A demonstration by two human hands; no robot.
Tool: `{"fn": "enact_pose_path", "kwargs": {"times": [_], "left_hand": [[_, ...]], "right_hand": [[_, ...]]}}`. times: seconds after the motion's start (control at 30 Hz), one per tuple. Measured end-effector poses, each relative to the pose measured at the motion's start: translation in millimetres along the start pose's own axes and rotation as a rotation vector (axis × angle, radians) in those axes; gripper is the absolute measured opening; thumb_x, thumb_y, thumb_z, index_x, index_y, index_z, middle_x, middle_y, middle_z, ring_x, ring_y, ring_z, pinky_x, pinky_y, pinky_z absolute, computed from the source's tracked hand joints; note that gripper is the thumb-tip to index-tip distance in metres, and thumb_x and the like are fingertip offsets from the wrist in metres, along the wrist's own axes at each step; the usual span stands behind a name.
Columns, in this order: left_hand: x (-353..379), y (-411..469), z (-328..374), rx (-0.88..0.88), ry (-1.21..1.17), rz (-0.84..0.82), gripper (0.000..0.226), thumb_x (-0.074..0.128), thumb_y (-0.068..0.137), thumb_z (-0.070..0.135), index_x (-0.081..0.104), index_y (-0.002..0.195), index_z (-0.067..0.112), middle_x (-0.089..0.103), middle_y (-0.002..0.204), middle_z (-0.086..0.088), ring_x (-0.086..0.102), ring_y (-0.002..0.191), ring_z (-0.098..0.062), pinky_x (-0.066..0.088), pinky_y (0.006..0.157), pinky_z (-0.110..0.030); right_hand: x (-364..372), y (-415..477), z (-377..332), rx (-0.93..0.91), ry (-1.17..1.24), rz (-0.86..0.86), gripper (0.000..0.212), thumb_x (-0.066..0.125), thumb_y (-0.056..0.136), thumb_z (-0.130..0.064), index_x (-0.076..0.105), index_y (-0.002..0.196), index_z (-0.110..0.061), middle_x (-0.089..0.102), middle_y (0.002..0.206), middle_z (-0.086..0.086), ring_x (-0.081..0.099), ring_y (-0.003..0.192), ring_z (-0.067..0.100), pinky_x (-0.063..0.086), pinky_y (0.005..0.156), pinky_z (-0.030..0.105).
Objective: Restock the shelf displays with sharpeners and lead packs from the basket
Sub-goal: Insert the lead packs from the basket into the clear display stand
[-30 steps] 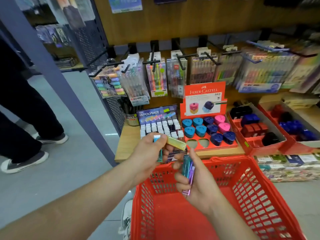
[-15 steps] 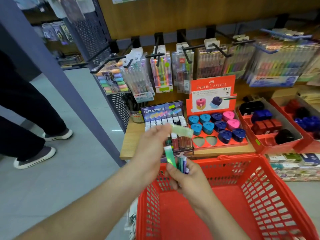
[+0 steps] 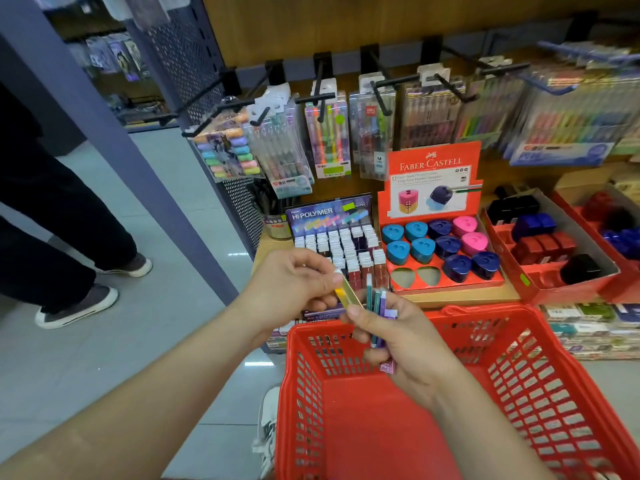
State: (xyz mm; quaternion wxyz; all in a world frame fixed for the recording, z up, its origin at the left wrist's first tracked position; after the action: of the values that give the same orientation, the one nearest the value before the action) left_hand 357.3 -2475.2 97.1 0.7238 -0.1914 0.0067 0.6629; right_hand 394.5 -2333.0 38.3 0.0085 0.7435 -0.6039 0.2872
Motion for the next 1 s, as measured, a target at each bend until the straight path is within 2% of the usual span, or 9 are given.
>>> {"fn": "enact_pose_path", "kwargs": {"times": [0.13,0.23,0.37,0.43,0.53,0.7,0.8,0.87,1.0], "left_hand": [[-11.0,3.6,-9.8,-0.051,-0.029,-0.043,0.015,0.073,0.078,0.023,0.074,0.083,0.009,0.068,0.073,-0.013,0.061,0.064,-0.017,0.053,0.068,-0.03],[-19.6,6.0,-9.7,-0.085,-0.026,-0.161,0.015,0.075,0.066,0.023,0.075,0.076,0.011,0.067,0.068,-0.011,0.061,0.057,-0.014,0.055,0.058,-0.023],[-32.3,16.1,-8.3,-0.124,0.109,-0.255,0.015,0.076,0.069,0.012,0.072,0.082,0.005,0.069,0.07,-0.017,0.063,0.054,-0.015,0.053,0.053,-0.019],[-40.3,26.8,-4.8,-0.092,0.154,-0.216,0.008,0.073,0.075,0.005,0.07,0.082,0.004,0.069,0.068,-0.015,0.064,0.056,-0.014,0.052,0.054,-0.018],[-61.6,53.4,0.5,0.027,0.175,-0.034,0.004,0.07,0.08,0.001,0.069,0.08,0.005,0.069,0.067,-0.013,0.065,0.061,-0.017,0.056,0.058,-0.021],[-76.0,100.1,-1.7,0.173,0.437,0.136,0.01,0.071,0.083,0.006,0.07,0.078,0.014,0.068,0.061,-0.003,0.064,0.06,-0.014,0.053,0.063,-0.027],[-60.8,114.9,2.3,0.278,0.582,0.168,0.01,0.072,0.084,0.013,0.07,0.077,0.02,0.067,0.067,0.005,0.062,0.062,-0.008,0.049,0.066,-0.023],[-47.0,120.6,8.1,0.352,0.614,0.18,0.006,0.07,0.085,0.017,0.069,0.081,0.021,0.066,0.071,0.008,0.061,0.067,-0.005,0.047,0.067,-0.017],[-19.7,130.7,13.6,0.436,0.644,0.189,0.004,0.07,0.087,0.023,0.07,0.086,0.019,0.064,0.075,0.013,0.057,0.069,0.004,0.041,0.064,-0.006]], "right_hand": [[2.2,4.1,4.7,-0.026,-0.045,0.024,0.009,0.07,0.083,-0.006,0.063,0.086,-0.01,0.067,0.075,0.011,0.033,0.047,0.006,0.022,0.037,0.016],[4.7,6.4,7.5,-0.031,-0.104,0.022,0.013,0.073,0.081,-0.008,0.062,0.088,-0.007,0.069,0.076,0.012,0.032,0.043,0.005,0.024,0.035,0.015],[5.4,15.8,13.0,-0.021,-0.134,0.029,0.01,0.072,0.084,-0.014,0.062,0.086,-0.011,0.07,0.074,0.011,0.038,0.04,0.004,0.027,0.036,0.015],[3.5,21.6,15.8,0.018,-0.122,0.026,0.008,0.065,0.09,-0.018,0.063,0.093,-0.011,0.068,0.073,0.009,0.037,0.044,0.007,0.024,0.037,0.016],[-9.7,28.8,21.3,0.112,0.072,0.077,0.014,0.054,0.095,-0.008,0.059,0.107,-0.008,0.067,0.075,0.013,0.041,0.044,0.012,0.022,0.034,0.016],[-33.1,27.1,21.1,0.172,0.195,0.097,0.024,0.052,0.095,-0.012,0.066,0.113,-0.003,0.073,0.097,0.018,0.068,0.06,0.022,0.045,0.036,0.02],[-47.1,27.1,18.5,0.173,0.18,0.135,0.024,0.054,0.094,-0.011,0.071,0.108,-0.003,0.063,0.088,0.015,0.072,0.069,0.028,0.051,0.039,0.024],[-54.5,28.0,16.0,0.166,0.16,0.166,0.024,0.052,0.096,-0.011,0.07,0.11,-0.003,0.065,0.085,0.015,0.072,0.07,0.029,0.048,0.036,0.023],[-65.8,30.0,11.3,0.129,0.104,0.239,0.024,0.048,0.098,-0.011,0.064,0.114,-0.003,0.074,0.094,0.02,0.072,0.065,0.026,0.03,0.031,0.017]]}}
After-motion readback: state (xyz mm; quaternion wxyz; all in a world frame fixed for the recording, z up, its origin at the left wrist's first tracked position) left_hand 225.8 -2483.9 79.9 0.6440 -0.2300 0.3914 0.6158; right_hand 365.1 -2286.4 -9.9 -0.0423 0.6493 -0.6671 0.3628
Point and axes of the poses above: each hand's wrist, its own y-axis towards the middle knuckle, its own x-axis out of the palm, z = x × y, the point moved 5 cm from there along y, towards the middle knuckle
